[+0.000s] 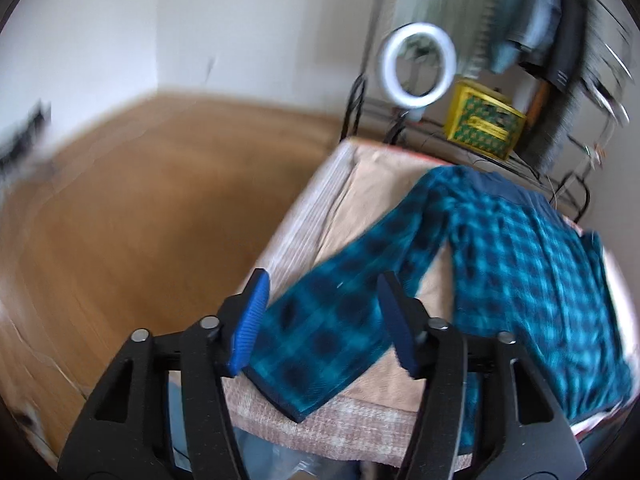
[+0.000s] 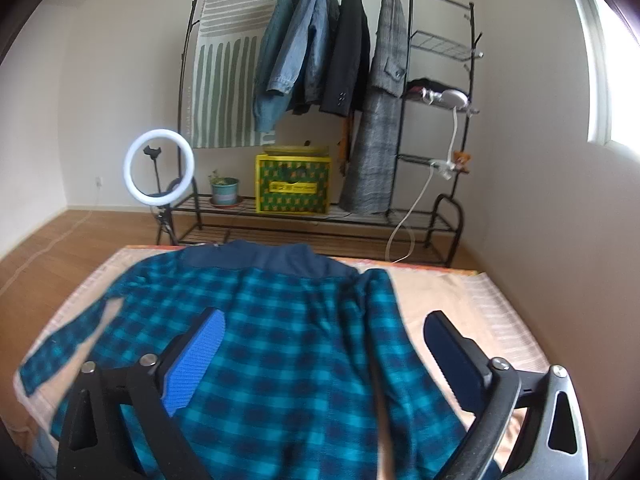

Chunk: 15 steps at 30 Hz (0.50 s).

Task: Fold large clothes
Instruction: 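Lower the left tool onto the jacket's side edge and close on it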

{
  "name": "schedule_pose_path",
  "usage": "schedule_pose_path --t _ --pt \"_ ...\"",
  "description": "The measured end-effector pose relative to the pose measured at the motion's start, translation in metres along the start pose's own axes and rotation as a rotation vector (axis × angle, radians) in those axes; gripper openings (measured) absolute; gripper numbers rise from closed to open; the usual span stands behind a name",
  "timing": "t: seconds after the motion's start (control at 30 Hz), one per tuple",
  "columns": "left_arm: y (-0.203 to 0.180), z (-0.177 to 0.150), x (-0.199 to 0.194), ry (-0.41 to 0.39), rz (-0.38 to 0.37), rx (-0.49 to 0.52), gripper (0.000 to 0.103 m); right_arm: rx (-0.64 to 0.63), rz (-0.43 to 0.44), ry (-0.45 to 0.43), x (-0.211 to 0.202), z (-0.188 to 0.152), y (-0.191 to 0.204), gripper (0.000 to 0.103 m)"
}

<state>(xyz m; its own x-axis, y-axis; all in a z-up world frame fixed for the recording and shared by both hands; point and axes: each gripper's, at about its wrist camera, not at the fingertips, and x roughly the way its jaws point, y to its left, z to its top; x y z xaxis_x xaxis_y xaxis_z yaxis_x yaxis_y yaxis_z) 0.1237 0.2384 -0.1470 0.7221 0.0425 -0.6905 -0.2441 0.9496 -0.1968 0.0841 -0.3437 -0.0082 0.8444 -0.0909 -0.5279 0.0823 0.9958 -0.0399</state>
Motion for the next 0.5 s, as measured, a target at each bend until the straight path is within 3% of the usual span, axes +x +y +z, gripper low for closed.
schedule_pose_path --t 0.1,0.2,0.4,0.5 --pt "0.039 -0.003 0.038 0.091 -0.046 -0.072 0.047 0.009 0.062 0.038 0.010 0.007 0.012 0.091" --pt "0.058 -0.009 0.068 0.165 -0.082 -0.082 0.047 0.004 0.140 0.081 0.021 0.012 0.035 0.087" --pt "0.072 -0.018 0.112 0.261 -0.110 -0.077 0.047 0.033 0.329 0.171 0.044 0.016 0.088 0.083" --pt "0.075 -0.025 0.127 0.295 -0.085 -0.048 0.047 0.032 0.397 0.215 0.054 0.011 0.121 0.083"
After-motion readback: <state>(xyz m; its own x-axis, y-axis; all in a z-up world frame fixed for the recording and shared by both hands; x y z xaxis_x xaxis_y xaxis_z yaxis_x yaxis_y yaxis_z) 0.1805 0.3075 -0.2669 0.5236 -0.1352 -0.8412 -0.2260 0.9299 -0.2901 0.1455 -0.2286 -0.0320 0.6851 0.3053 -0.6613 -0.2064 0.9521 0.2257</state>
